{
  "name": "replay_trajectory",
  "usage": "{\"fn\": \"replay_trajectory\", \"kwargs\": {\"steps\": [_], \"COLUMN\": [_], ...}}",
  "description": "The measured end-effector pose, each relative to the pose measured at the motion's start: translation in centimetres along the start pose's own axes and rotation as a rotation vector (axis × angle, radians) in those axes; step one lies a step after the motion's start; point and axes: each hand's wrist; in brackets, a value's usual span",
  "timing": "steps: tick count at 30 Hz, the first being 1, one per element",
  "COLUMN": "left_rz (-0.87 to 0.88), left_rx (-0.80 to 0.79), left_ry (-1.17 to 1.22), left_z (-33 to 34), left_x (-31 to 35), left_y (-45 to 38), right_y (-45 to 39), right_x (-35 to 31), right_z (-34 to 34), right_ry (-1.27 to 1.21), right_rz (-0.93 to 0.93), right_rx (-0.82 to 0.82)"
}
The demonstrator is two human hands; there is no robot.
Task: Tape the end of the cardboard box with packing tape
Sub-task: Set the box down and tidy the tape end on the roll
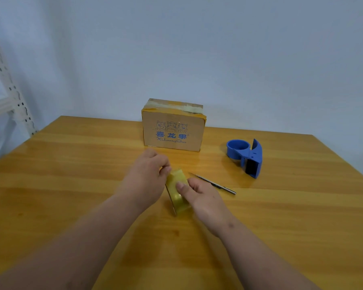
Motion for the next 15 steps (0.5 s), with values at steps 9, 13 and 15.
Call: {"fn": "replay_trajectory", "kwargs": {"steps": [9, 13, 15], "left_rz": [0.135, 0.01, -0.166], "left_rx": [0.022, -0.05, -0.124], "left_ry": [0.084, 0.209, 0.36], "left_z": [-0.7, -1.1, -1.3], "left_x": [2.4, 2.7, 2.0], "left_y": [-0.2, -1.2, -1.9], "right_y": [-1.2, -1.2, -0.9], "right_x": [-0.2, 0.4, 0.9], "right_z": [0.7, 0.5, 0.4], "right_ry": [-0.082, -0.187, -0.212], "right_rz": [0.155, 0.176, 0.162], "right_rx": [0.153, 0.121, 0.097]}}
Point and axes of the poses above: each hand's wrist, its own y-axis away from the middle knuckle, its own z-axis out of the palm, x = y × z, and after that the axes turned 4 degrees about y, right-handed
